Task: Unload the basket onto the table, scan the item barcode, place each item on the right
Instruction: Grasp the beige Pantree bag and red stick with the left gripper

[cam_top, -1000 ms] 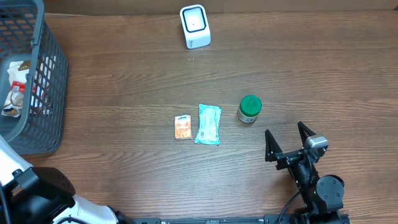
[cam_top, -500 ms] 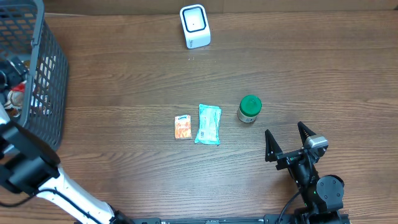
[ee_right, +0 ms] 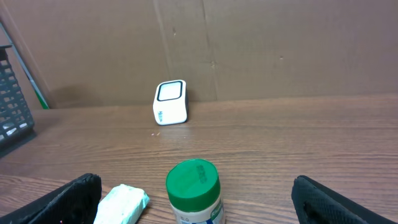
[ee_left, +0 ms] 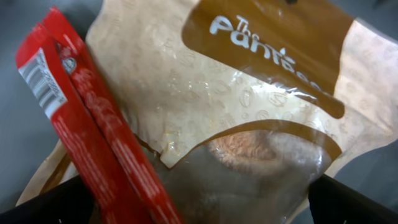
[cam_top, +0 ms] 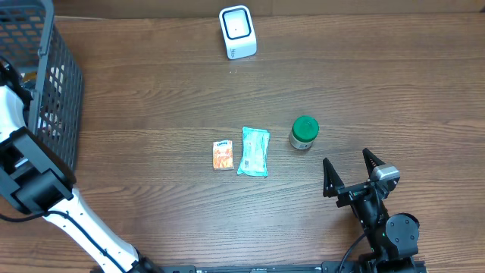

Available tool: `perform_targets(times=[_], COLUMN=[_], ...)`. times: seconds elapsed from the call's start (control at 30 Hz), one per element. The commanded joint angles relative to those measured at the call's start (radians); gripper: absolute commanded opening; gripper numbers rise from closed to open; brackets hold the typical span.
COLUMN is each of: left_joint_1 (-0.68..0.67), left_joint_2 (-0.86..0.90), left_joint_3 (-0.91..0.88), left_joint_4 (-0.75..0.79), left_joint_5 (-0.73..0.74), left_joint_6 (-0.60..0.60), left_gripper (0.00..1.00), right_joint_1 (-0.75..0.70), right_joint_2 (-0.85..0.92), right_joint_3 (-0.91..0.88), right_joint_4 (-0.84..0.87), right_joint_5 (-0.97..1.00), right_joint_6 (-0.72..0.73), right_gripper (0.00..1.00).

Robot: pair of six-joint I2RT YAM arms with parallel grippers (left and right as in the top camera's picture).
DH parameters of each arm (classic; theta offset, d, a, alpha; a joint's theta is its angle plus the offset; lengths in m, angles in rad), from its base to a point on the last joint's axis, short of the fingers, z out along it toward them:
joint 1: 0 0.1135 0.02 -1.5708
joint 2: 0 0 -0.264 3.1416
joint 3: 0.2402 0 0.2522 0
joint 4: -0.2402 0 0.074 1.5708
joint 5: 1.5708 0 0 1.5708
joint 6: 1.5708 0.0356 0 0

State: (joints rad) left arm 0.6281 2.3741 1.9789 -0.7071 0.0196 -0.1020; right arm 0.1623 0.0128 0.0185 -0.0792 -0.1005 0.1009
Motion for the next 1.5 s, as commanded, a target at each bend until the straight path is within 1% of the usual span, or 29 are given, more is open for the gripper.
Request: perform_targets(times=[0.0,0.07,0.1,0.37,0.43,0.67,0.87,0.93,1.1,1.2,1.3,1.47], left_joint_1=[-0.01,-0.01,-0.008,-0.007,-0.01,-0.013,-0.013,-0.013,-0.013,-0.014,-0.013,-0.013], left_joint_2=[0.09,0.091,0.087,-0.006,-0.076,-0.274,-0.441,-0.467,-0.455,-0.423,-0.382,-0.298], left_joint_3=[-0.011,-0.011,-0.011,0.023,0.027,0.027,0.027,0.027,0.014,-0.027,-0.086,-0.162], left_joint_4=[-0.037,-0.048,-0.05,-0.098,-0.101,-0.099,-0.09,-0.102,-0.186,-0.21,-0.216,-0.189], left_joint_5=[-0.028,-0.037,-0.045,-0.107,-0.158,-0.243,-0.259,-0.259,-0.255,-0.249,-0.209,-0.214], left_joint_6=[0.014,0.049,0.054,0.089,0.088,0.071,0.072,0.072,0.07,0.04,0.034,0.028], left_gripper=[0.68,0.08,0.04,0.04,0.04,0.04,0.04,0.04,0.04,0.04,0.04,0.04], right_joint_1=[-0.005,-0.005,-0.005,-0.005,-0.005,-0.005,-0.005,-0.005,-0.005,-0.005,-0.005,-0.005], right_joint_2=[-0.006,-0.006,-0.006,-0.006,-0.006,-0.006,-0.006,-0.006,-0.006,-0.006,-0.006,-0.006], right_joint_3=[-0.01,-0.01,-0.01,-0.01,-0.01,-0.01,-0.01,-0.01,-0.01,-0.01,-0.01,-0.01], right_joint_4=[0.004,0.004,0.004,0.004,0.004,0.004,0.004,0.004,0.004,0.004,0.004,0.004], right_joint_5=[0.002,0.002,0.002,0.002,0.002,0.002,0.002,0.002,0.002,0.002,0.002,0.002], right_joint_6=[0.004,0.004,0.004,0.004,0.004,0.004,0.004,0.004,0.004,0.004,0.004,0.004], right_gripper=[1.0,1.0,1.0,1.0,1.0,1.0,1.0,1.0,1.0,1.0,1.0,1.0])
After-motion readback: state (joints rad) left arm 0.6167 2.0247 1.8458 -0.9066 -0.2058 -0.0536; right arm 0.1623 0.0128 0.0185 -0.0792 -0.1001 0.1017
